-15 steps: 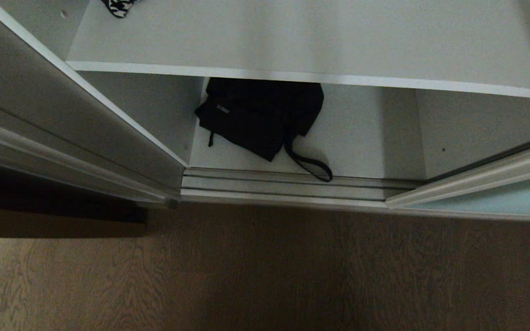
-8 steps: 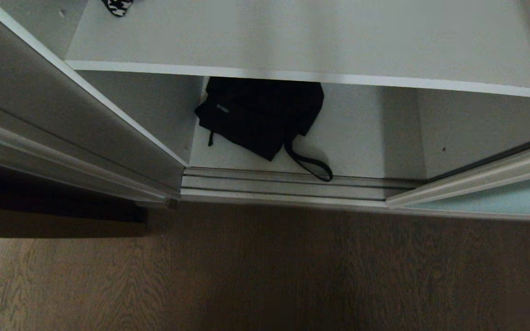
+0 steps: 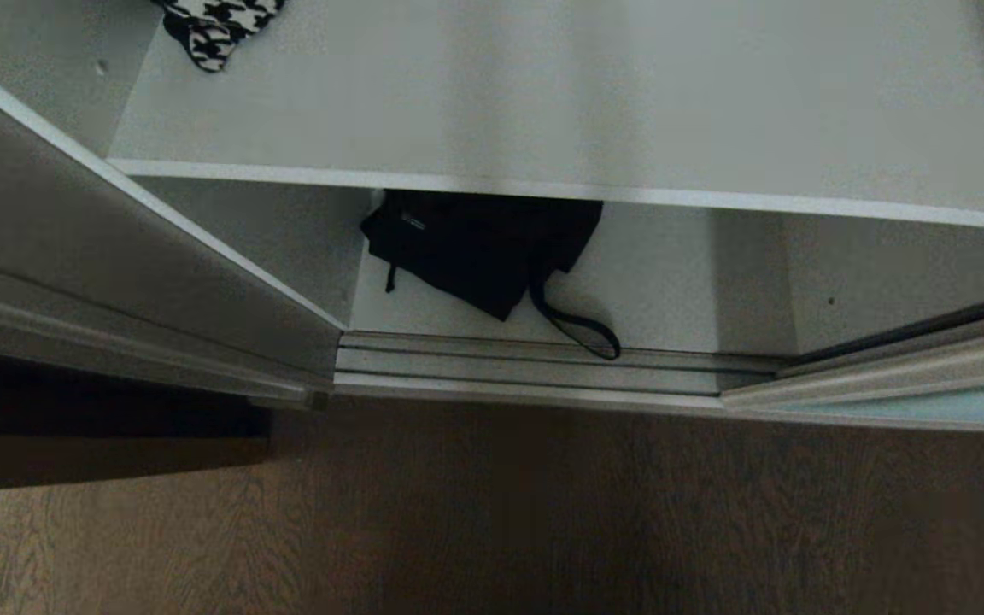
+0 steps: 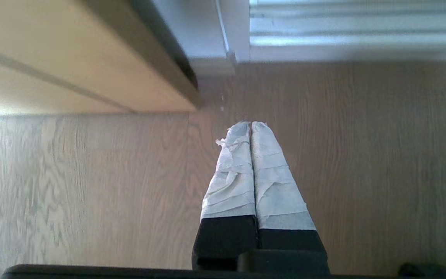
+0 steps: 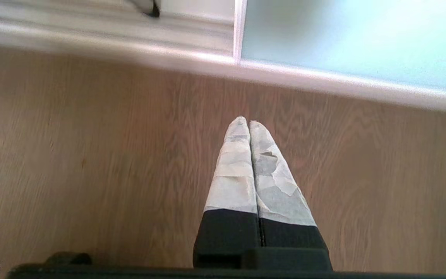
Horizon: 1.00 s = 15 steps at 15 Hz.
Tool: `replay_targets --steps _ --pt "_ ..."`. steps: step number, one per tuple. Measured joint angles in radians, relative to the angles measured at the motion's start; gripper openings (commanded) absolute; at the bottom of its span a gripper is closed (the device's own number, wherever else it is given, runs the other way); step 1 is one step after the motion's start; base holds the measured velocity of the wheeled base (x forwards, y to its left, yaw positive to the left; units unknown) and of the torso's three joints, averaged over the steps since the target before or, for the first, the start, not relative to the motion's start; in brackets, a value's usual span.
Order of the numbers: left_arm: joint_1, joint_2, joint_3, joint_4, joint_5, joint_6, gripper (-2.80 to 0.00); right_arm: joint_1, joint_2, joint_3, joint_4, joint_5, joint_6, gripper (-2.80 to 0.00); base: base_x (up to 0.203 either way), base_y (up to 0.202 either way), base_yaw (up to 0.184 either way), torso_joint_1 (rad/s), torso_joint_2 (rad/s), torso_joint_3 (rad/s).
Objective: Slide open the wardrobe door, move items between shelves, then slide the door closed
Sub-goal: Place the bag on the higher shelf
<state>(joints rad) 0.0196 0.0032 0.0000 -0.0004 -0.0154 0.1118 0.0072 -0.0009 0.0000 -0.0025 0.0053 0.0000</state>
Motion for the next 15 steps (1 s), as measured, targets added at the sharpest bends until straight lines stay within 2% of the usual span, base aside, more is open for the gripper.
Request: replay_targets --steps 4,9,13,15 --pt "0.000 0.000 0.000 0.000 0.000 0.001 -2.80 0.000 0.000 0.000 0.000 0.000 0.000 -2.80 0.172 0.000 0.000 0.002 0.00 0.002" --pt "0.000 0.000 0.000 0.002 -0.005 0.051 -2.80 0.000 0.000 0.000 0.000 0.000 0.000 -2.80 0.000 0.000 0.000 0.000 0.00 0.000" --pt "0.000 0.000 -0.012 -0.007 -0.017 0.040 -2.80 0.000 0.000 0.000 0.000 0.000 0.000 -2.80 0.000 0.000 0.000 0.000 0.00 0.000" --pt "-0.001 0.000 -0.065 0.015 -0.062 0.026 -2.80 0.000 0.000 0.000 0.000 0.000 0.000 -2.80 0.000 0.000 0.000 0.000 0.00 0.000"
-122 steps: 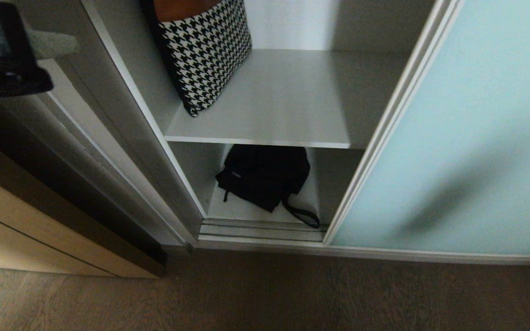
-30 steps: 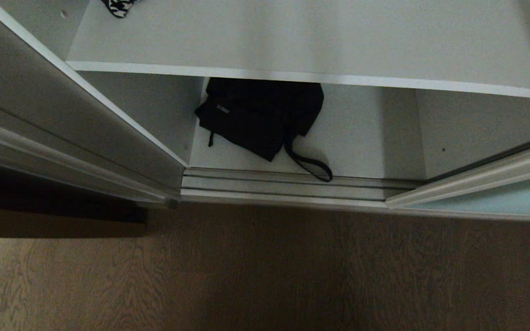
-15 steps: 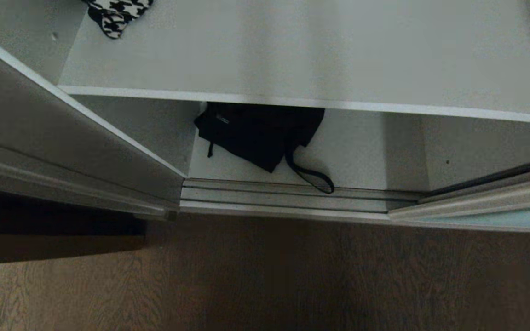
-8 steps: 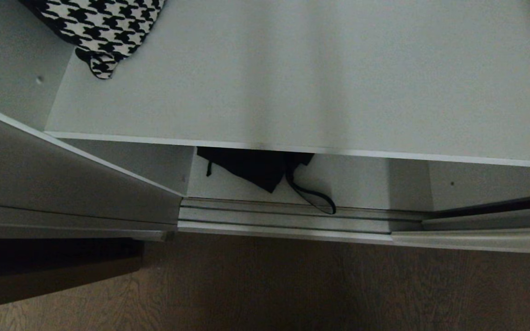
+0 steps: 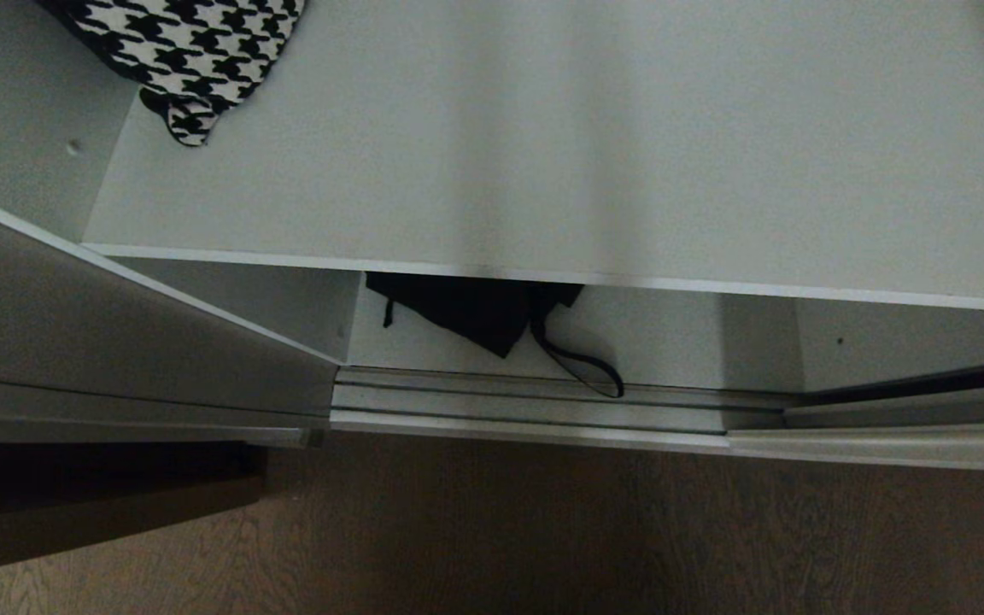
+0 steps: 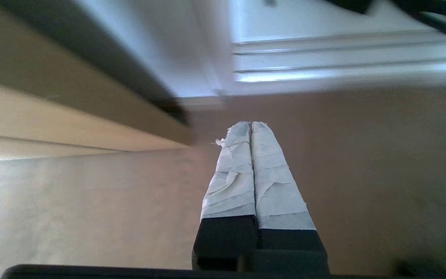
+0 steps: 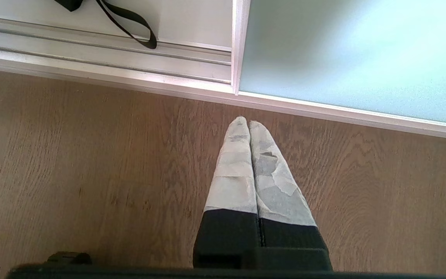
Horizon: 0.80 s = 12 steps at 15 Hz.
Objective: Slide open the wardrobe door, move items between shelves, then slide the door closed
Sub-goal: Place the bag on the higher shelf
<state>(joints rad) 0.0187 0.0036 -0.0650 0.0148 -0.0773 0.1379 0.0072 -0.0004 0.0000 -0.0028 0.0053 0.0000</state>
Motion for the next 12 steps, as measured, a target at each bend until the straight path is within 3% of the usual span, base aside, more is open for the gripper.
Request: replay_targets --steps 5,9,12 --pt "0.000 0.058 -0.199 0.235 -0.217 -0.111 -2.80 0.000 0.000 0.000 0.000 0.000 0.000 -2.80 0.000 0.000 0.000 0.000 0.00 0.000" --pt "0.001 0.265 -0.280 0.247 -0.377 -0.218 -2.80 0.000 0.000 0.000 0.000 0.000 0.000 -2.80 0.000 0.000 0.000 0.000 0.00 0.000" --pt "0.006 0.457 -0.292 0.187 -0.477 -0.266 -2.80 0.000 0.000 0.000 0.000 0.000 0.000 -2.80 0.000 0.000 0.000 0.000 0.00 0.000"
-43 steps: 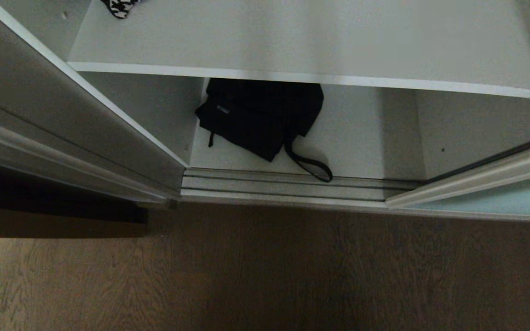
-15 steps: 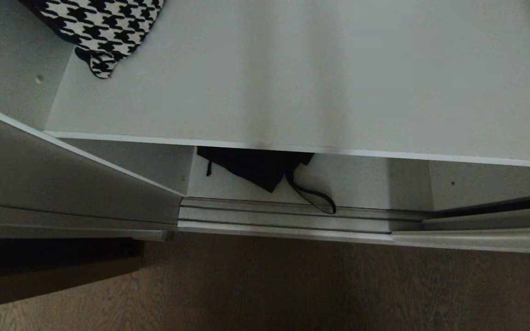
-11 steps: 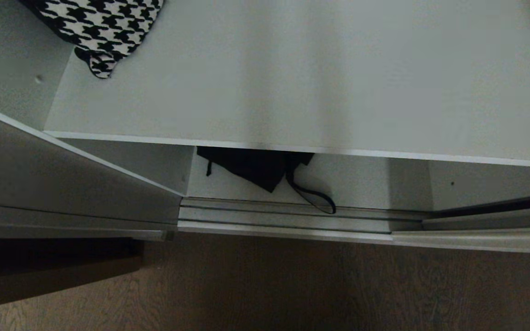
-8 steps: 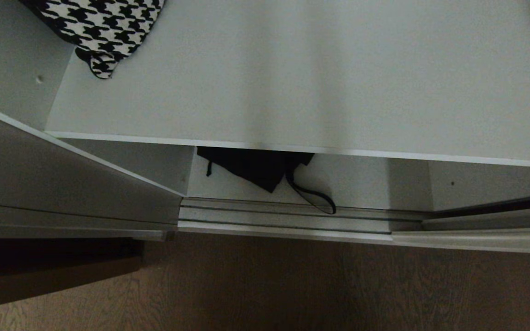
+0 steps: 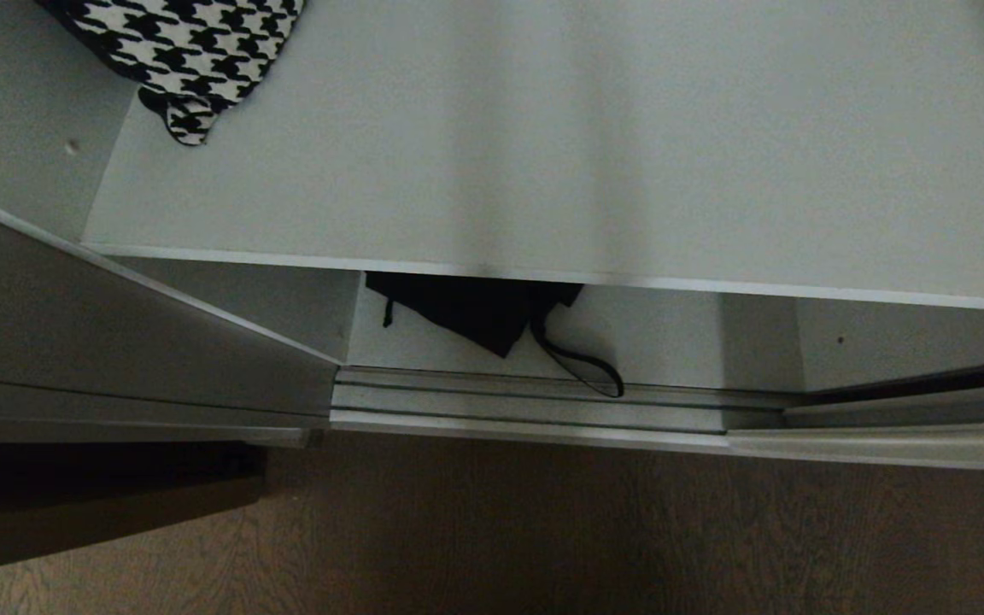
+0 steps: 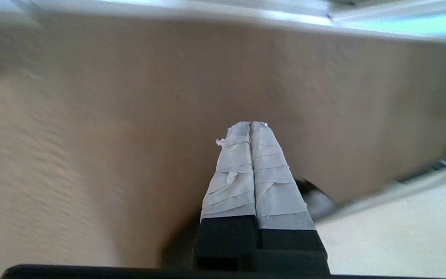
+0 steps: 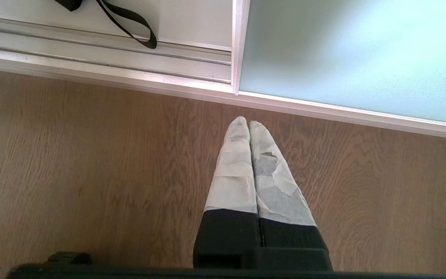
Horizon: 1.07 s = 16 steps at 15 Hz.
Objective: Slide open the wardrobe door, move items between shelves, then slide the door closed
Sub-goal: Place the bag on the higher shelf
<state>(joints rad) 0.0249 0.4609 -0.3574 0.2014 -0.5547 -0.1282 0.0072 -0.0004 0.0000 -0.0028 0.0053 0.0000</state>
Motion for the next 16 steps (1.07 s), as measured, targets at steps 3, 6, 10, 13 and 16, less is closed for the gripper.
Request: replay_targets --steps 3,6,10,13,16 --pt "0.003 0.187 0.003 -0.078 -0.076 -0.017 -2.80 0.000 0.000 0.000 0.000 0.000 0.000 -2.80 0.000 0.000 0.000 0.000 0.00 0.000" --pt "0.002 0.348 0.006 -0.183 -0.095 -0.019 -2.80 0.000 0.000 0.000 0.000 0.000 0.000 -2.80 0.000 0.000 0.000 0.000 0.00 0.000" --pt "-0.024 0.486 0.004 -0.266 -0.096 0.004 -2.80 0.000 0.000 0.000 0.000 0.000 0.000 -2.80 0.000 0.000 0.000 0.000 0.00 0.000" --pt "-0.027 0.486 0.001 -0.260 -0.083 0.019 -2.80 0.000 0.000 0.000 0.000 0.000 0.000 -2.80 0.000 0.000 0.000 0.000 0.00 0.000" --pt "-0.028 0.440 0.046 -0.259 -0.046 0.043 -2.80 0.000 0.000 0.000 0.000 0.000 0.000 -2.80 0.000 0.000 0.000 0.000 0.00 0.000"
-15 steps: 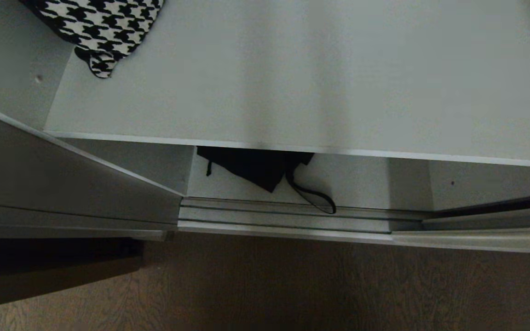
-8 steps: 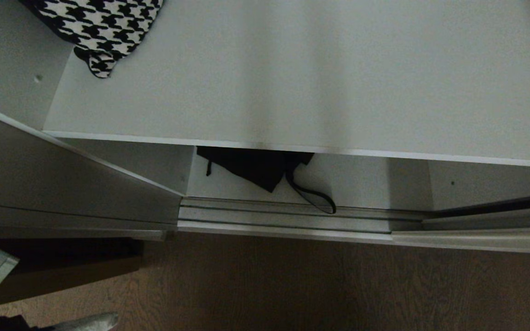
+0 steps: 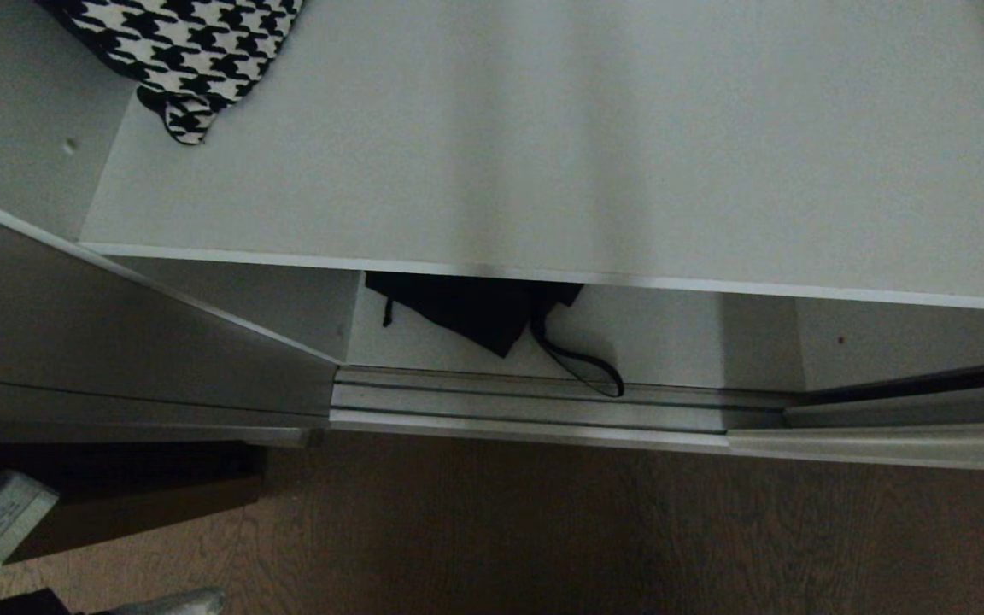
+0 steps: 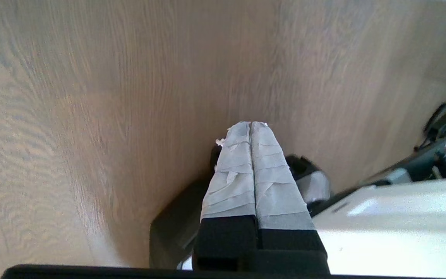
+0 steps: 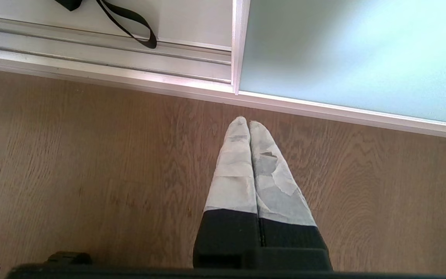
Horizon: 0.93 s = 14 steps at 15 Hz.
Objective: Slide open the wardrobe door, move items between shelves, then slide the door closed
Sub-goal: Place the bag on the higher shelf
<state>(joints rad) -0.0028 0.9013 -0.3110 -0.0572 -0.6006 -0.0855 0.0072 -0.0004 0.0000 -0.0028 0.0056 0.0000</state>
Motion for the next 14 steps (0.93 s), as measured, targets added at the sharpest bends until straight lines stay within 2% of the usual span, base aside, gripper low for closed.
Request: replay_targets --steps 5,9,14 --pt "0.003 -0.030 0.056 -0.023 0.045 0.005 -2.80 0.000 0.000 0.000 0.000 0.000 0.000 -2.80 0.000 0.000 0.000 0.000 0.00 0.000" --pt "0.004 -0.014 0.086 -0.138 0.094 0.019 -2.80 0.000 0.000 0.000 0.000 0.000 0.000 -2.80 0.000 0.000 0.000 0.000 0.00 0.000" --pt "0.004 0.023 0.097 -0.192 0.125 0.037 -2.80 0.000 0.000 0.000 0.000 0.000 0.000 -2.80 0.000 0.000 0.000 0.000 0.00 0.000"
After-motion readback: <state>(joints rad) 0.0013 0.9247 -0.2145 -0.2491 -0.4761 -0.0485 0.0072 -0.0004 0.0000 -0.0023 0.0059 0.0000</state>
